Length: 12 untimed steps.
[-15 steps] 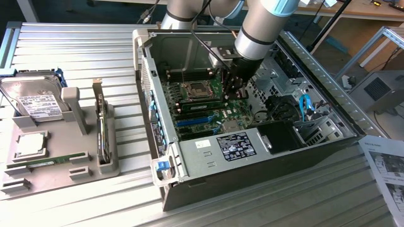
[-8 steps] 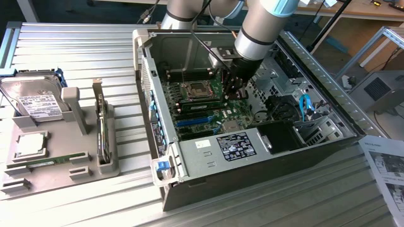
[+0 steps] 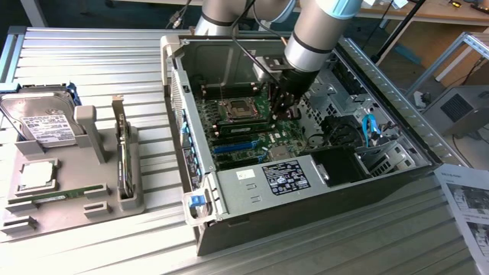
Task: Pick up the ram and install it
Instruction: 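Press down the ram until it locks into place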
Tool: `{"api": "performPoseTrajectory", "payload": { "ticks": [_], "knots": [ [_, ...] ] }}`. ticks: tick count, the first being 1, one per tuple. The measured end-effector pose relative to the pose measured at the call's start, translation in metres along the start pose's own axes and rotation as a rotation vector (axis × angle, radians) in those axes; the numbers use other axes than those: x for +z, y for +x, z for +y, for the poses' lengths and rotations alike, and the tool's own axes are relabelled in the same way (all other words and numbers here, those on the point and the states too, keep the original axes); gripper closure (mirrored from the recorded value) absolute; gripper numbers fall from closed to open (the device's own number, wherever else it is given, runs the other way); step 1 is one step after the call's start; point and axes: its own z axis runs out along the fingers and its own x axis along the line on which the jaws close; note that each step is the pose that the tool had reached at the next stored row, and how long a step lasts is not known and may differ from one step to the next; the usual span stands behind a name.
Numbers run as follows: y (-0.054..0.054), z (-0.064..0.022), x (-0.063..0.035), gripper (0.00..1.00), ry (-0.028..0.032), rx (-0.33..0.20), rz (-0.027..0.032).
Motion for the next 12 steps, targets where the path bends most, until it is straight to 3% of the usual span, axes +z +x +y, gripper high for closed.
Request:
{"api": "performPoseTrajectory", "payload": {
  "ticks": [9, 12],
  "knots": [
    [-0.001, 0.0003, -0.0197, 0.89, -0.0002, 0.0, 0.0022],
    [-0.001, 0.0003, -0.0202, 0.89, -0.0002, 0.0, 0.0022]
  ]
}}
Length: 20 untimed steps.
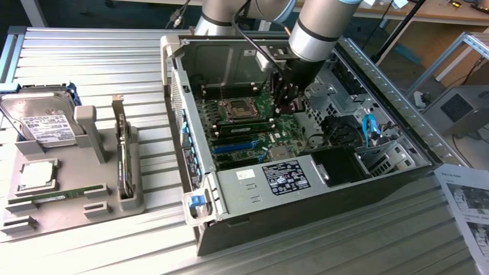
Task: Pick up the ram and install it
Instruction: 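Press down the ram until it locks into place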
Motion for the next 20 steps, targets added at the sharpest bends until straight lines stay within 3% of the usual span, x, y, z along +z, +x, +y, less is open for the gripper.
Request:
{"api": "performPoseTrajectory", "payload": {
  "ticks": [4, 9, 20],
  "knots": [
    [0.0, 0.0031, 0.0, 0.89, 0.0, 0.0, 0.0002],
    [0.0, 0.0221, 0.0004, 0.89, 0.0012, 0.0, 0.0001],
    [0.0, 0.053, 0.0009, 0.89, 0.0036, 0.0, 0.0002]
  ]
}}
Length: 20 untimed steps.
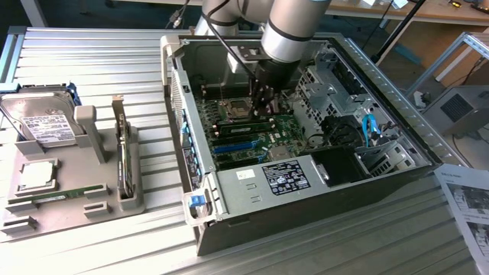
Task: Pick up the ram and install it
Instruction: 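Press down the ram until it locks into place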
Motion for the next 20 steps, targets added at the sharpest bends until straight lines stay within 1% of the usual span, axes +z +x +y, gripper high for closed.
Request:
{"api": "performPoseTrajectory", "payload": {
  "ticks": [7, 11, 16, 20],
  "knots": [
    [0.0, 0.0131, 0.0002, 0.89, 0.0002, 0.0, 0.0001],
    [0.0, 0.0201, 0.0004, 0.89, 0.0002, 0.0, 0.0016],
    [0.0, 0.0254, 0.0006, 0.89, 0.0002, 0.0, 0.0035],
    [0.0, 0.0256, 0.0006, 0.89, 0.0002, 0.0, 0.004]
  ]
}}
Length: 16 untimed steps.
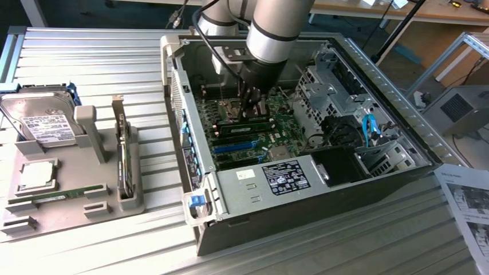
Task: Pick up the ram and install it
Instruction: 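Press down the ram until it locks into place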
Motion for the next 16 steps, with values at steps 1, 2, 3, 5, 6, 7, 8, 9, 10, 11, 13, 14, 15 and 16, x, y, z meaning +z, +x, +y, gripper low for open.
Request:
{"api": "performPoseTrajectory", "payload": {
  "ticks": [1, 2, 3, 5, 6, 7, 8, 9, 10, 11, 13, 14, 15, 16],
  "knots": [
    [0.0, 0.0, 0.0001, 0.89, 0.0, 0.0, 0.0],
    [0.0, 0.0, 0.0009, 0.89, 0.0002, 0.0, -0.0002],
    [0.0, 0.0, 0.0014, 0.89, 0.0001, 0.0, -0.0002],
    [0.0001, 0.0, 0.0026, 0.89, 0.0, 0.0, 0.0],
    [0.0001, 0.0, 0.0035, 0.89, 0.0, 0.0, 0.0],
    [0.0001, 0.0, 0.0047, 0.89, 0.0, 0.0, 0.0001],
    [0.0002, 0.0, 0.0051, 0.89, 0.0, 0.0, 0.0001],
    [0.0002, 0.0, 0.0055, 0.89, 0.0, 0.0, 0.0001],
    [0.0002, 0.0, 0.0059, 0.89, 0.0, 0.0, 0.0001],
    [0.0002, -0.0001, 0.0064, 0.89, 0.0001, 0.0, 0.0],
    [0.0002, -0.0001, 0.0071, 0.89, 0.0, 0.0, 0.0001],
    [0.0002, -0.0001, 0.0075, 0.89, 0.0, 0.0, 0.0001],
    [0.0002, -0.0001, 0.0077, 0.89, 0.0, 0.0, 0.0002],
    [0.0002, -0.0001, 0.0077, 0.89, -0.0001, 0.0, 0.0003]
  ]
}}
